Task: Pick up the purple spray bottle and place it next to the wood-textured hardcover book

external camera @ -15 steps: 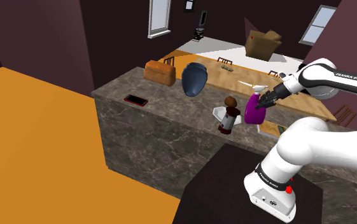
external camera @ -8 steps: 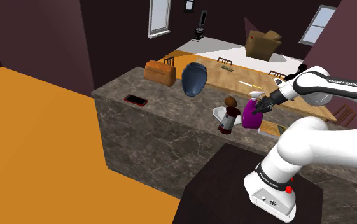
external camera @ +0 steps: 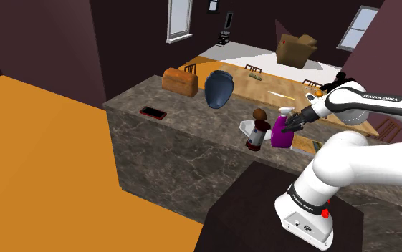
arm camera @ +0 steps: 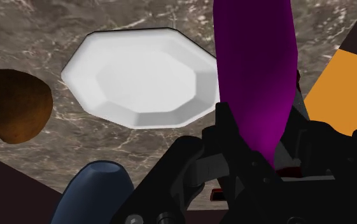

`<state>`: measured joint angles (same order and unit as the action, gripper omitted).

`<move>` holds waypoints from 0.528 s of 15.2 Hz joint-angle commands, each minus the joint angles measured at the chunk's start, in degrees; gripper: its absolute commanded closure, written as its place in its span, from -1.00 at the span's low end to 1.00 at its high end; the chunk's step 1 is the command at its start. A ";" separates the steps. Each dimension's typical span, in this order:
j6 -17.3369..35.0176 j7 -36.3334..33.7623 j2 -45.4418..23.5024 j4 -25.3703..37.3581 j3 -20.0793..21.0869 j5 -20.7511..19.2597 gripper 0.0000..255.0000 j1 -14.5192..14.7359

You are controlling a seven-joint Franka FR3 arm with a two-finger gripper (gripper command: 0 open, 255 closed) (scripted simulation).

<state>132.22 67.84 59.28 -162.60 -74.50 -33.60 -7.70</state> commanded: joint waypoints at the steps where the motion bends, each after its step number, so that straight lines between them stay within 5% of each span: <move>1: -0.06 0.08 -0.18 -0.23 -0.24 -0.10 1.00 -0.02; 4: -0.03 0.12 -0.23 -0.24 -0.21 -0.05 1.00 -0.03; 5: 0.02 0.07 -0.25 -0.25 -0.21 -0.05 -1.00 0.02; 8: 0.16 0.05 -0.32 -0.29 -0.29 -0.09 -1.00 0.10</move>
<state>132.38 67.89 58.98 -162.88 -74.78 -33.69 -7.61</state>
